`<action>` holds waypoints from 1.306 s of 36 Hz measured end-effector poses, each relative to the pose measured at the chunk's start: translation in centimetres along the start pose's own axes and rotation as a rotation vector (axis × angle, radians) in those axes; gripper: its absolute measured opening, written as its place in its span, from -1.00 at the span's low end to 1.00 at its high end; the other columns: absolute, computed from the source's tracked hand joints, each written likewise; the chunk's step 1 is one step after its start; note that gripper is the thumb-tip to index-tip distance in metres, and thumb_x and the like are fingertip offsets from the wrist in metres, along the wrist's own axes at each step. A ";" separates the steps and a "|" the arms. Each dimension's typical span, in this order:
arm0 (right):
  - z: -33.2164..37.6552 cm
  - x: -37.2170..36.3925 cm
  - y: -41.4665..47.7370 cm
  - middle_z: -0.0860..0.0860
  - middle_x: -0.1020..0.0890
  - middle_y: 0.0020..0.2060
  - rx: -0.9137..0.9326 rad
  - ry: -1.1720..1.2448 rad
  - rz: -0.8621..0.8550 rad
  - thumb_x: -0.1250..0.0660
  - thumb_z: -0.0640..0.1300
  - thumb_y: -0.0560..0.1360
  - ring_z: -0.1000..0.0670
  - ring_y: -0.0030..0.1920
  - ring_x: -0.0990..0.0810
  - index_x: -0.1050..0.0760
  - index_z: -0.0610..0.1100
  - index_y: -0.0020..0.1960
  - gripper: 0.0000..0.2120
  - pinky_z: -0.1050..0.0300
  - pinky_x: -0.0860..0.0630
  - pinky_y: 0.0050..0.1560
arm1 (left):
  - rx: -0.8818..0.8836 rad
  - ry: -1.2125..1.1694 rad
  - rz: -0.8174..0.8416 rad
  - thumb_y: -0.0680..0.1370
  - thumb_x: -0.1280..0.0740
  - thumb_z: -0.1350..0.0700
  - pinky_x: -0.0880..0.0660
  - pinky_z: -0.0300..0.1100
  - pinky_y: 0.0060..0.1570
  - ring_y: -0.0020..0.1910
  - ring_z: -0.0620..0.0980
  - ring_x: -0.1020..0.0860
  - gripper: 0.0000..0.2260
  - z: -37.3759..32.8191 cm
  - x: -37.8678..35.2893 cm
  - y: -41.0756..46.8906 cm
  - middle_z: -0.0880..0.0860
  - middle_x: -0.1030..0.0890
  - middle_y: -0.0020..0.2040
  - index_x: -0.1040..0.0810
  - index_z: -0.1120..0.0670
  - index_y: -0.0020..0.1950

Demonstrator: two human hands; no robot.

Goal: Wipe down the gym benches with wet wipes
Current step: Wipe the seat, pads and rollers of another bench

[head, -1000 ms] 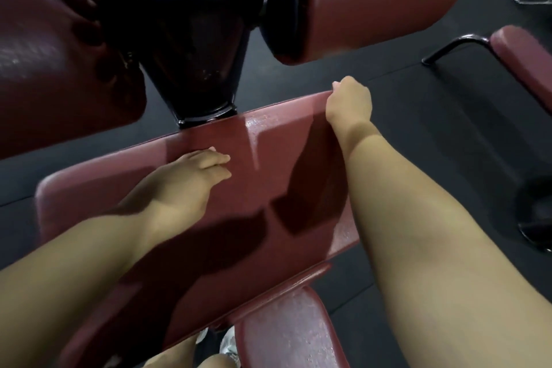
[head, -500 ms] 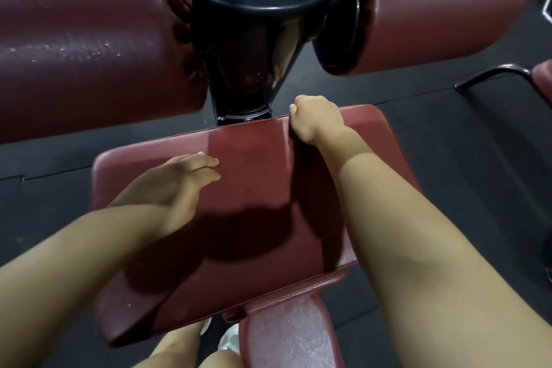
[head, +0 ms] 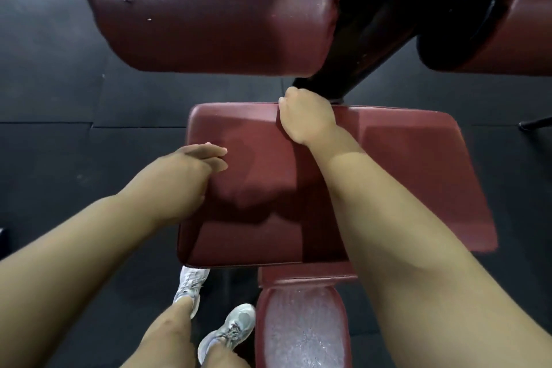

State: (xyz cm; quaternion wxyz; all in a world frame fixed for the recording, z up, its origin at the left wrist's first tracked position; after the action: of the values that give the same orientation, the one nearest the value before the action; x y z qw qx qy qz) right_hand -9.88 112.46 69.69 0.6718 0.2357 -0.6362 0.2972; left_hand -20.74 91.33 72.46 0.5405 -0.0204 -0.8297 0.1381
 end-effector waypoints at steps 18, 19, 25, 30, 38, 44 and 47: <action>11.8 -1.8 3.2 -0.10 -0.60 0.09 0.068 0.031 0.088 -0.02 0.19 0.59 -0.16 0.12 -0.53 -0.50 -0.12 0.14 -0.53 0.04 -0.34 0.00 | 0.026 0.149 0.078 0.49 -0.16 0.31 -0.39 -0.18 0.21 0.38 -0.05 -0.32 -0.51 6.9 3.3 -4.0 -0.13 -0.29 0.44 -0.40 -0.05 0.38; 12.3 -1.8 3.4 -0.11 -0.60 0.10 0.078 0.027 0.110 -0.03 0.17 0.59 -0.17 0.12 -0.53 -0.51 -0.12 0.14 -0.56 0.03 -0.36 0.01 | 0.026 0.154 0.087 0.49 -0.16 0.31 -0.43 -0.13 0.18 0.34 -0.02 -0.36 -0.51 7.5 3.5 -4.2 -0.12 -0.32 0.42 -0.42 -0.04 0.37; 14.0 -0.6 3.6 -0.09 -0.60 0.11 0.120 0.054 0.218 -0.07 -0.03 0.59 -0.16 0.12 -0.52 -0.52 -0.09 0.15 -0.69 0.03 -0.40 0.09 | 0.052 0.242 0.191 0.51 -0.11 0.32 -0.46 -0.10 0.11 0.25 0.00 -0.42 -0.51 10.9 5.0 -5.7 -0.11 -0.34 0.36 -0.39 -0.08 0.36; 15.1 -0.1 2.5 -0.01 -0.62 0.04 0.182 0.140 0.320 -0.19 -0.10 0.58 -0.09 0.08 -0.53 -0.54 -0.09 0.06 -0.83 0.12 -0.38 -0.01 | 0.025 0.261 0.239 0.52 -0.11 0.31 -0.46 -0.08 0.10 0.19 0.00 -0.45 -0.54 13.0 6.3 -6.3 -0.09 -0.37 0.31 -0.39 -0.05 0.35; 18.0 0.9 -1.1 -0.01 -0.66 -0.11 0.174 0.176 0.421 -0.19 -0.12 0.57 -0.10 -0.03 -0.57 -0.52 -0.14 -0.03 -0.84 0.05 -0.43 0.12 | -0.083 0.254 0.195 0.48 -0.12 0.31 -0.44 -0.11 0.09 0.17 0.00 -0.47 -0.52 14.8 9.2 -5.9 -0.08 -0.42 0.25 -0.40 -0.05 0.34; 19.2 5.7 -4.3 -0.08 -0.56 -0.09 0.157 0.112 0.353 -0.09 -0.01 0.63 -0.13 -0.08 -0.54 -0.48 -0.16 0.03 -0.73 0.01 -0.48 -0.11 | -0.143 0.203 0.073 0.50 -0.13 0.30 -0.47 -0.08 0.05 0.08 0.02 -0.51 -0.58 14.5 12.1 -5.1 -0.09 -0.46 0.17 -0.47 -0.06 0.27; 19.7 8.0 -5.9 -0.05 -0.59 -0.08 0.145 0.097 0.237 -0.10 0.02 0.62 -0.12 -0.08 -0.55 -0.47 -0.13 0.01 -0.73 -0.04 -0.50 -0.11 | -0.173 0.116 0.001 0.49 -0.15 0.33 -0.46 -0.11 0.03 0.05 0.03 -0.51 -0.59 13.8 14.0 -4.7 -0.06 -0.49 0.13 -0.52 -0.02 0.24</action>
State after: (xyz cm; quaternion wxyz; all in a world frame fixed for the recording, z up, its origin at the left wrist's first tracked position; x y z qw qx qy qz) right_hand -19.72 95.38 79.57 0.6430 0.1922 -0.6032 0.4309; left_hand -38.49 86.55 80.90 0.5836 -0.0752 -0.8060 0.0648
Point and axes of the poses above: each hand's wrist, its own y-axis towards the middle knuckle, its own x-axis out of the back of the hand, z = x × y, the point moved 2 cm from there along y, towards the middle knuckle
